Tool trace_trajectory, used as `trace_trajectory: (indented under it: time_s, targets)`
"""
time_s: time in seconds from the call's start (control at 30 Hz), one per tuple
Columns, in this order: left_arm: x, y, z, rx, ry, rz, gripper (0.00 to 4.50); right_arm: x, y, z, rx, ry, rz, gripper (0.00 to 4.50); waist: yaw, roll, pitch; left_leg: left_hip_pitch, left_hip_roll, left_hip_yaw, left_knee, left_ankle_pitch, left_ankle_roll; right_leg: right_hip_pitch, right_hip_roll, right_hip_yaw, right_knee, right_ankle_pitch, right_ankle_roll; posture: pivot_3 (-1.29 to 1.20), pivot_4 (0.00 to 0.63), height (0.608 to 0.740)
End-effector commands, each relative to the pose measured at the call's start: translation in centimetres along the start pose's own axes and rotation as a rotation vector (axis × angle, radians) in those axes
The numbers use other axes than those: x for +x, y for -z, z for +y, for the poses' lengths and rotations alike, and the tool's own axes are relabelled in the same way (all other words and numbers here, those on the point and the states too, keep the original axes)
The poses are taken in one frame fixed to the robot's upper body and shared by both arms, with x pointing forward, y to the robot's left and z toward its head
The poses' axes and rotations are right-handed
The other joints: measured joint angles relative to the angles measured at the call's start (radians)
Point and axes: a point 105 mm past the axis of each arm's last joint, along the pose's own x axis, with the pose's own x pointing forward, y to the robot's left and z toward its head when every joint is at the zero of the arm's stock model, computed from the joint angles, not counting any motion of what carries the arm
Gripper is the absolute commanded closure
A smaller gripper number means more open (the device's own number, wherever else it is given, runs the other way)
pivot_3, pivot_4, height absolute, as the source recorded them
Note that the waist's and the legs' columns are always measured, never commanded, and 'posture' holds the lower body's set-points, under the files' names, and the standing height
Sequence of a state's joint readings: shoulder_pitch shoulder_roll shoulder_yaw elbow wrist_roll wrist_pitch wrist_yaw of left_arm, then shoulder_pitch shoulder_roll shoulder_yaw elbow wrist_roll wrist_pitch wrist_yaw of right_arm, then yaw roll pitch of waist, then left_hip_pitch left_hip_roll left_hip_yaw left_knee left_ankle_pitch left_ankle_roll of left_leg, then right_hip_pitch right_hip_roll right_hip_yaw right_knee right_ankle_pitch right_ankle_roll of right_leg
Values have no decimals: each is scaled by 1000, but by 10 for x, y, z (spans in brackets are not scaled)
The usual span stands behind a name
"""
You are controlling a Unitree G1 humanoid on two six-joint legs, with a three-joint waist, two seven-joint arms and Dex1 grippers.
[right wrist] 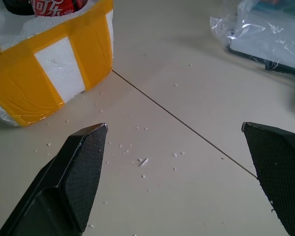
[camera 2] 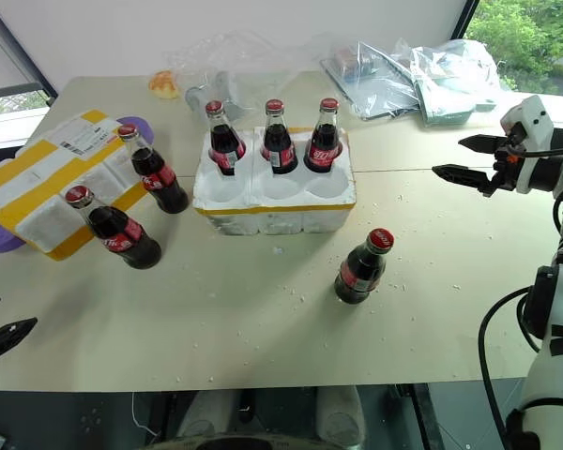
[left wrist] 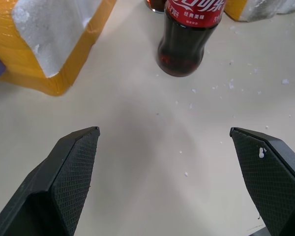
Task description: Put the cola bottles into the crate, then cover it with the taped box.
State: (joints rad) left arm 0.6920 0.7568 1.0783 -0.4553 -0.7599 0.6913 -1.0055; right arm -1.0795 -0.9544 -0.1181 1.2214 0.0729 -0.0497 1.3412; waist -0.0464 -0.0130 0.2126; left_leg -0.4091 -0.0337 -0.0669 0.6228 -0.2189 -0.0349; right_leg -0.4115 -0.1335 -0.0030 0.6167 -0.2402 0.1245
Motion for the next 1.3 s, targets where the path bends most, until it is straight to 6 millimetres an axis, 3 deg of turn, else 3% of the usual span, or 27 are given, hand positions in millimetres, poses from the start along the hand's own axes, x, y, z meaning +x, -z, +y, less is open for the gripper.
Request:
trace_trajectory:
  time_s: [0.03,0.3,0.67,0.73,0.9,1.0,1.3]
  targets:
    - [-2,-12,0,48,-13,-37,48,-3,-16,-5,-41,27,-38,0,0,0,0,0,0,0,0,0,0,0,0,0,0,0,0,0,150,737]
    - [10,-14,-2,35,17,-56,48,-6,-9,-10,-1,71,-18,0,-1,0,0,1,0,0,0,0,0,0,0,0,1,0,0,0,150,737]
    - [32,-34,-3,86,120,-102,48,-20,-21,-12,-43,51,-21,0,-1,0,0,1,0,0,4,0,0,1,1,0,4,0,0,0,150,737]
    - [36,-39,0,84,130,-118,48,-22,-31,-8,-47,-4,-38,0,-1,0,0,1,0,0,5,0,0,1,1,0,5,0,0,0,150,737]
    - [59,-46,-6,102,214,-141,48,-26,-85,14,-98,-217,-128,0,-8,4,2,2,0,1,7,0,0,0,1,2,12,0,0,0,150,737]
    - [70,-47,-8,111,241,-143,48,-24,-101,23,-116,-267,-145,0,-14,3,2,2,1,0,7,0,0,0,2,2,12,0,0,0,150,737]
    - [108,-43,-13,150,311,-123,48,-28,-136,84,-187,-553,-161,0,-12,4,2,1,2,0,7,0,0,-3,2,2,14,0,1,0,150,737]
